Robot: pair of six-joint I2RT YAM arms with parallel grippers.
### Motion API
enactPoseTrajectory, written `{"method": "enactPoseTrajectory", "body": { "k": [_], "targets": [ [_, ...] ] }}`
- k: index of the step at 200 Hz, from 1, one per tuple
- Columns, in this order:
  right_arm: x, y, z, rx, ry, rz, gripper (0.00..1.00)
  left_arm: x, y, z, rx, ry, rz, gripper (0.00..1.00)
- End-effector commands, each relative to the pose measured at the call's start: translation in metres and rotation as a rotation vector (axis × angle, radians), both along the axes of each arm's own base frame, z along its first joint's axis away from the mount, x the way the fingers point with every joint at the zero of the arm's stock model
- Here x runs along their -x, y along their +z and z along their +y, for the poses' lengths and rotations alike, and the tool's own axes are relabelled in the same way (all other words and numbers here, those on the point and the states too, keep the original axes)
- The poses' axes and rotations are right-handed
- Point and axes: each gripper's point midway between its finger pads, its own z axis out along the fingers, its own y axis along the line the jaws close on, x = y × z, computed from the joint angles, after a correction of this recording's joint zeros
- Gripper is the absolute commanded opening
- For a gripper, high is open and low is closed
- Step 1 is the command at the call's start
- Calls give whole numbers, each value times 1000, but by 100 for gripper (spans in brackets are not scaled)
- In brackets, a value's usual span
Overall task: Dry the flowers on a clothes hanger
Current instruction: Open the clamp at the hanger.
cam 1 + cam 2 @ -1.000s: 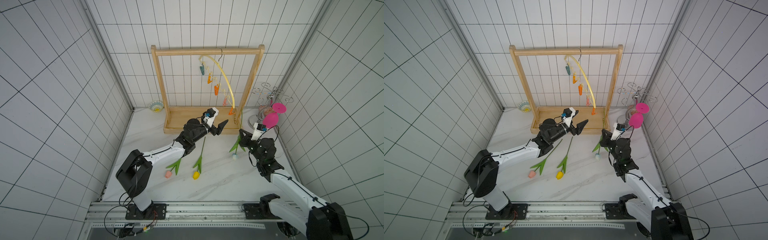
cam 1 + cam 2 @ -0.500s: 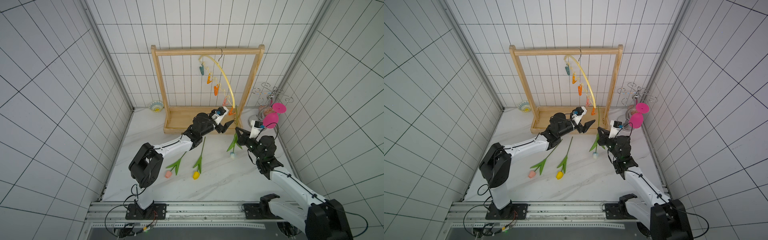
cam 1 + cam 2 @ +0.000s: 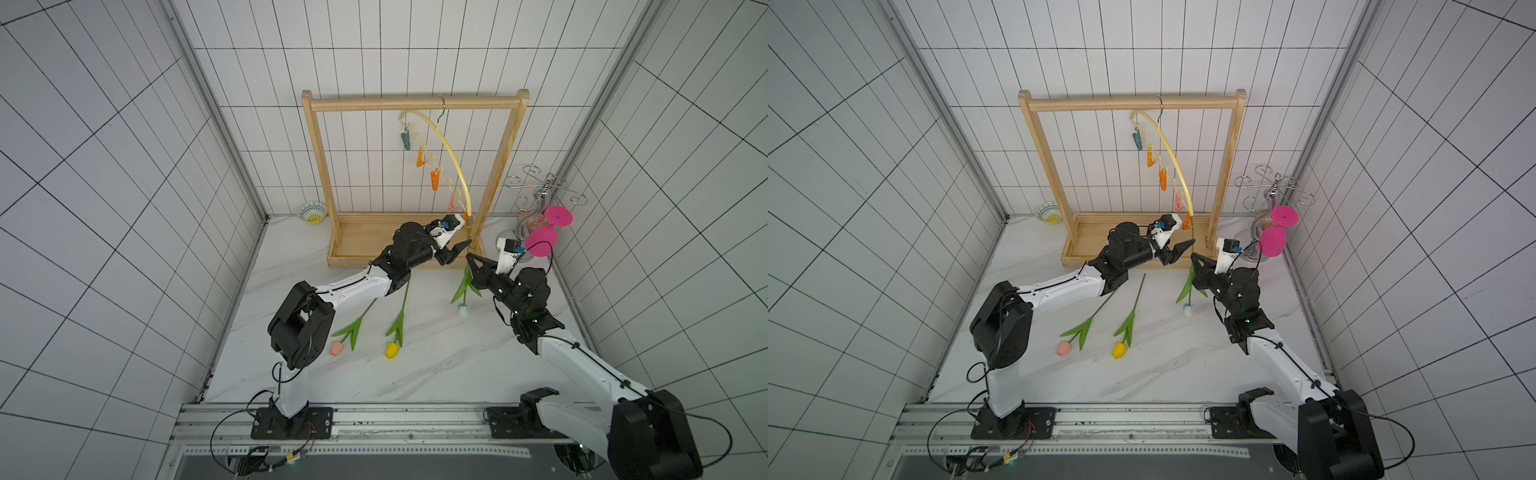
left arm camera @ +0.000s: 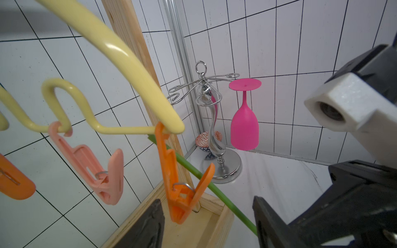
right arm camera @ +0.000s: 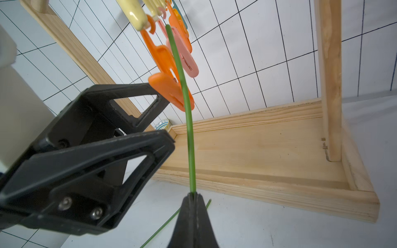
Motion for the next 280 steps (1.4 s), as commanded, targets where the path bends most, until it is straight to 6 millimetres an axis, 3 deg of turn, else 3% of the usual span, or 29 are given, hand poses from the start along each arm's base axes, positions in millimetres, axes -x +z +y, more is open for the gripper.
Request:
{"method": "enactPoseTrajectory", "body": {
  "k": [1, 147, 226, 280],
  "targets": [
    [-5, 29, -1, -28, 1, -56, 0, 0, 8, -8, -4, -24, -24, 66],
    [-6, 28, -1, -17, -2, -48, 0, -11, 11, -14, -78, -10, -93, 57],
    [-7, 26, 1, -18, 4, -39, 0, -9, 33, -4, -34, 31, -156, 55],
    [-6, 26, 1, -21, 7, -37, 0, -7, 37, -4, -28, 24, -159, 51]
  ]
}}
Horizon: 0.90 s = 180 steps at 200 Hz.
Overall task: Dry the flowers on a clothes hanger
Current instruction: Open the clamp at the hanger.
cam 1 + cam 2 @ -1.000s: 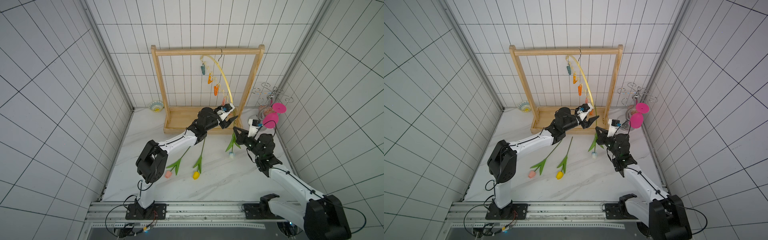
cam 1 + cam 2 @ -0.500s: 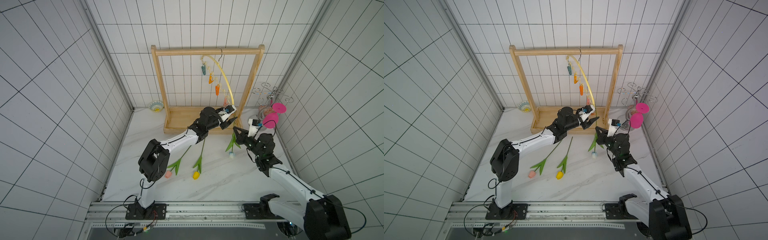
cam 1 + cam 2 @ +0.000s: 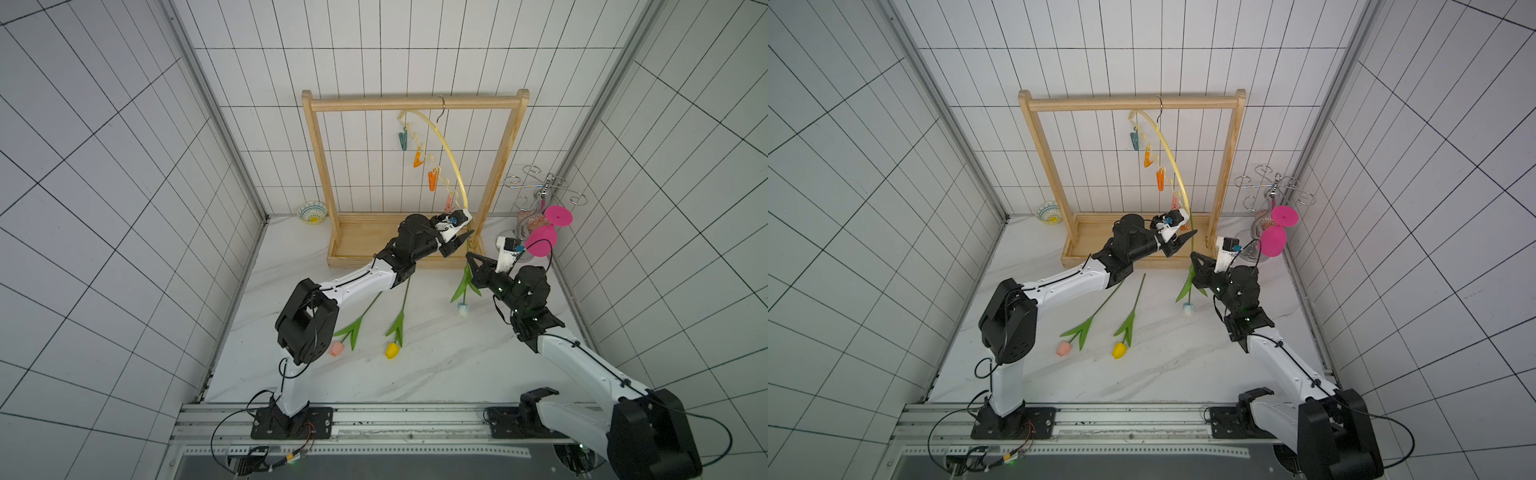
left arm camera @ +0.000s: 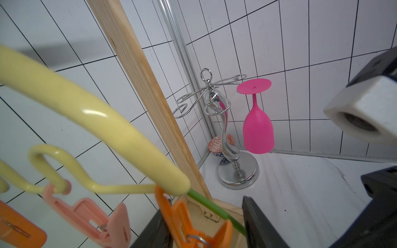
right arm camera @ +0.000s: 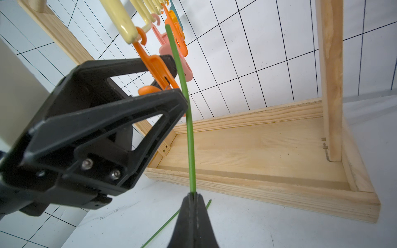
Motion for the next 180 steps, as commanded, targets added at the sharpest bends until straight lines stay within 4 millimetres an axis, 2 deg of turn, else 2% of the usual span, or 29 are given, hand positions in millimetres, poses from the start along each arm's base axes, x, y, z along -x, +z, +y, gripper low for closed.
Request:
{"method": "enactPoseTrajectory", "body": {
  "k": [1, 40, 146, 163, 180],
  "targets": [
    [-5, 25, 0, -24, 4, -45, 0, 8, 23, 5, 32, -2, -43, 51],
    [-5, 24, 1, -29, 8, -40, 0, 10, 28, 7, 30, 1, -60, 50],
    [-5, 23, 1, -28, 12, -33, 0, 12, 34, 5, 39, -12, -65, 33],
    [-11, 14, -4, -14, -32, -16, 0, 15, 36, 5, 50, -20, -56, 32],
    [-22, -5, -24, -13, -164, 24, 0, 17, 39, 5, 63, -24, -47, 31]
  ]
}}
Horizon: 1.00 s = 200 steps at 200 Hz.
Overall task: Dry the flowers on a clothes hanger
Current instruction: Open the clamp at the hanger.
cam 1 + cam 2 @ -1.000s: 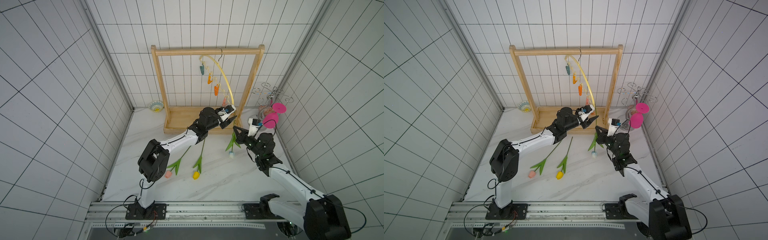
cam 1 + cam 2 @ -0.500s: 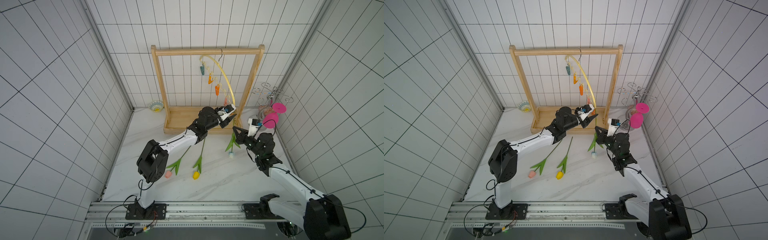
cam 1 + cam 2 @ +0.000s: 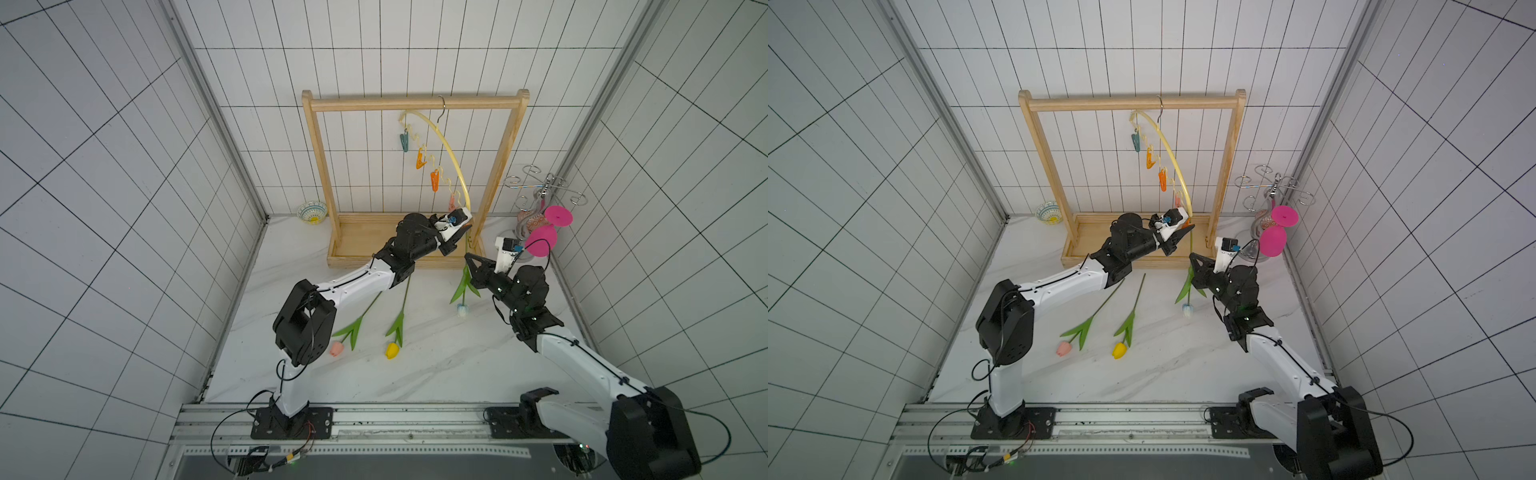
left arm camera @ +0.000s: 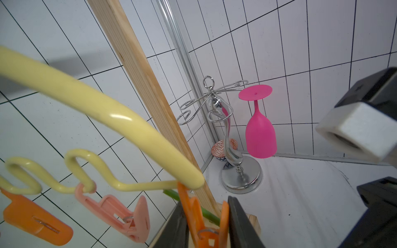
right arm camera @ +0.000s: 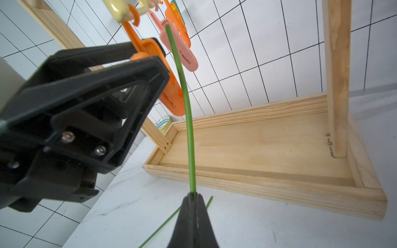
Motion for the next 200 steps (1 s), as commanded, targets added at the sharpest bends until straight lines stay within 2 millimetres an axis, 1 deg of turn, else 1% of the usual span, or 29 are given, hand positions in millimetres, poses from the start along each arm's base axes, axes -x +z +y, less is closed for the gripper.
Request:
{"method": "enactPoseTrajectory", "body": {
  "k": [1, 13, 26, 41, 66, 81, 98, 114, 139, 183, 200],
  "targets": [
    [-19, 2, -24, -15, -160, 3, 0, 15, 28, 1, 52, -27, -21, 31],
    [-23, -6, -34, -42, -222, 10, 0, 16, 30, 0, 60, -23, -13, 32],
    [-24, -5, -34, -98, -226, -13, 0, 19, 32, -3, 67, -12, -1, 32],
    [-23, 2, -28, -192, -193, -57, 0, 20, 35, -5, 86, 17, 24, 30],
    [-19, 18, -15, -364, -116, -124, 0, 28, 36, -12, 115, 31, 62, 27],
    [-18, 20, -6, -428, -68, -128, 0, 32, 38, -17, 125, 52, 68, 25],
    [-15, 24, -1, -488, -26, -138, 0, 34, 38, -20, 134, 77, 67, 22],
    [-12, 25, -1, -515, -19, -134, 0, 35, 38, -22, 152, 75, 81, 22],
    [-4, 31, 3, -519, 8, -135, 0, 35, 38, -24, 181, 71, 97, 22],
    [13, 50, 10, -482, 68, -154, 0, 36, 42, -22, 241, 63, 95, 22],
    [18, 57, 12, -465, 81, -170, 0, 36, 40, -24, 245, 53, 102, 22]
  ]
}}
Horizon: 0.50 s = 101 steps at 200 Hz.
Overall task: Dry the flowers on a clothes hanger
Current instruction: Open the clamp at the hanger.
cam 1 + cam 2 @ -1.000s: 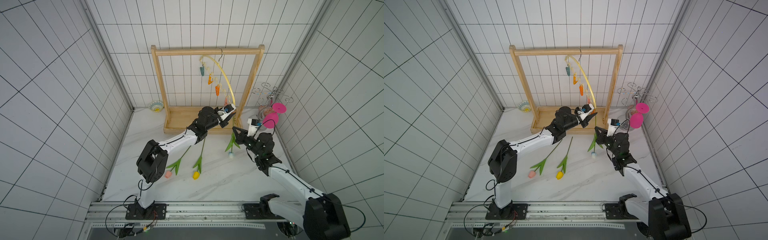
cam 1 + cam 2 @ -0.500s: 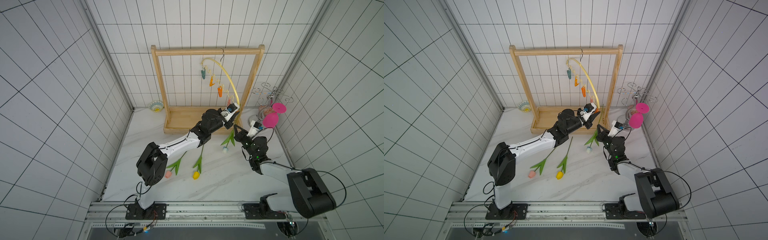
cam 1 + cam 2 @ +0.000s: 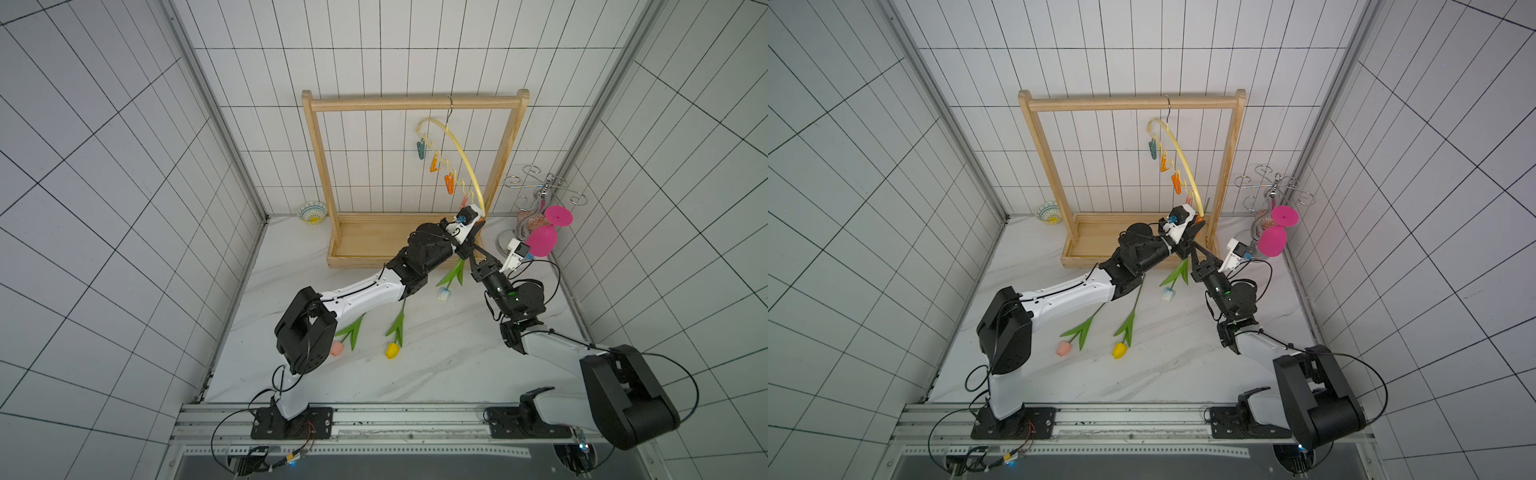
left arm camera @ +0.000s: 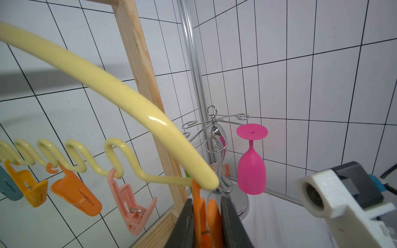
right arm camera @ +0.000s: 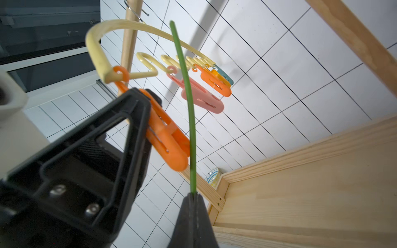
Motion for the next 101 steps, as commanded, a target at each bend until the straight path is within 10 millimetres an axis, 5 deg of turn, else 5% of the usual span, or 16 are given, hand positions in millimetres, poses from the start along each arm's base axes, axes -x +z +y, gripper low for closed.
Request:
{"method": "enactPoseTrajectory", "body": {
  "k": [1, 101],
  "targets": [
    [11, 6, 7, 33, 40, -23, 0, 6, 3, -3, 43, -23, 5, 22],
    [14, 3, 6, 90, 23, -9, 0, 7, -6, -7, 40, -44, 16, 29]
  ]
}}
